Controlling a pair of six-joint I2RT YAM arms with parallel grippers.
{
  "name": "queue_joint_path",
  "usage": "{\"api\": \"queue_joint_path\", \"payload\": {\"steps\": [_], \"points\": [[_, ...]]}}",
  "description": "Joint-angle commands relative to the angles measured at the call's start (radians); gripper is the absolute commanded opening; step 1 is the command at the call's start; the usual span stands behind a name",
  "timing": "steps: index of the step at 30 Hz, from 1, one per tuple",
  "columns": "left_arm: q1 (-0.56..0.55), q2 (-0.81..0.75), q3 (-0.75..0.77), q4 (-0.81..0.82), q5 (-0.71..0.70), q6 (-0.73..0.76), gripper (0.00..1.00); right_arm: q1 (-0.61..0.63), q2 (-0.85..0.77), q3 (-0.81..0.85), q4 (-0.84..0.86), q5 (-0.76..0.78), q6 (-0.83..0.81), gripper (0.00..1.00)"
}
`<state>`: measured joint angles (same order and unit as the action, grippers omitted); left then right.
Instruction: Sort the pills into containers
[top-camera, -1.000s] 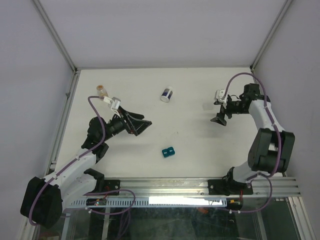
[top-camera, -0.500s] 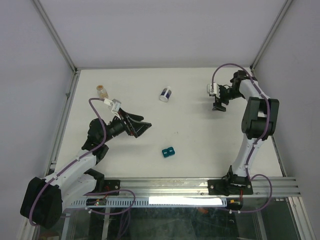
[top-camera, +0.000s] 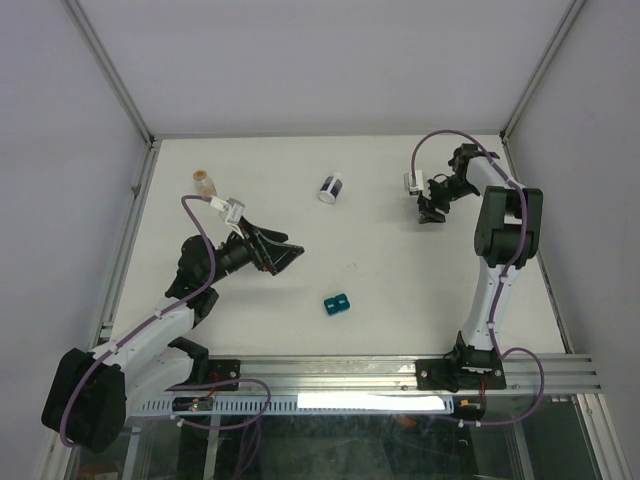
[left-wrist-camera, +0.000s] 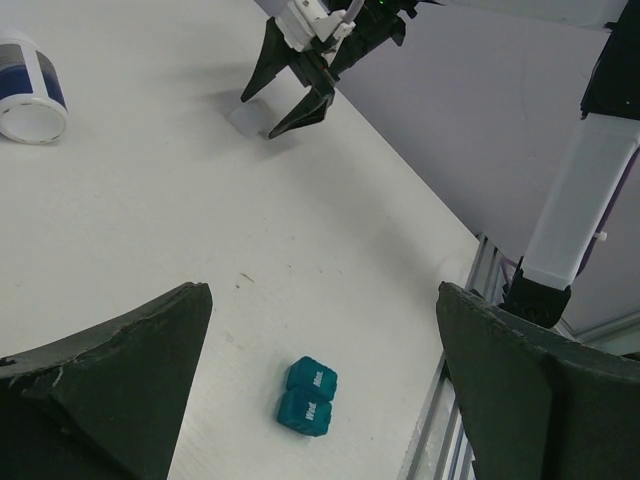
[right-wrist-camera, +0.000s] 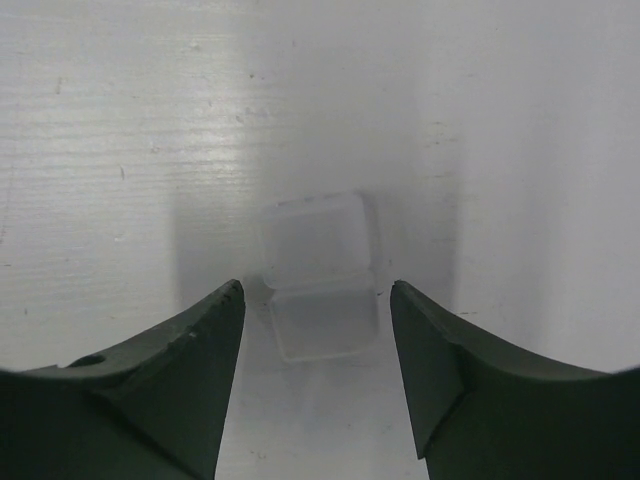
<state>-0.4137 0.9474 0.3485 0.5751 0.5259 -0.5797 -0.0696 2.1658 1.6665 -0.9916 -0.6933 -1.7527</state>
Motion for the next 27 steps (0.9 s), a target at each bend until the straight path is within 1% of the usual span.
{"api": "queue_joint_path", "payload": {"steps": [1,4,11,14,16,19,21,24,27], "points": [[-0.009,-0.014,0.000,0.074,0.022,0.014,0.99,0.004,-0.006,0.022,-0.041,0.008,-0.006,0.61],[-0.008,-0.022,-0.005,0.077,0.028,0.008,0.98,0.004,-0.014,0.010,-0.038,0.009,-0.001,0.56],[-0.012,-0.047,-0.026,0.110,0.047,-0.020,0.96,0.004,-0.075,-0.030,-0.041,-0.019,0.038,0.36],[-0.038,-0.054,-0.039,0.154,0.055,-0.018,0.93,0.004,-0.121,-0.058,-0.061,-0.054,0.092,0.30],[-0.071,-0.061,-0.041,0.165,0.056,0.009,0.91,0.005,-0.178,-0.081,-0.098,-0.111,0.136,0.27],[-0.144,-0.075,-0.044,0.168,0.032,0.074,0.90,0.021,-0.267,-0.136,-0.162,-0.211,0.249,0.24],[-0.212,-0.083,-0.049,0.177,0.002,0.129,0.90,0.058,-0.329,-0.197,-0.198,-0.237,0.359,0.23],[-0.288,-0.106,-0.062,0.214,-0.041,0.219,0.89,0.150,-0.399,-0.273,-0.239,-0.247,0.565,0.23],[-0.368,-0.131,-0.081,0.264,-0.060,0.388,0.87,0.249,-0.438,-0.331,-0.296,-0.303,0.702,0.22]]}}
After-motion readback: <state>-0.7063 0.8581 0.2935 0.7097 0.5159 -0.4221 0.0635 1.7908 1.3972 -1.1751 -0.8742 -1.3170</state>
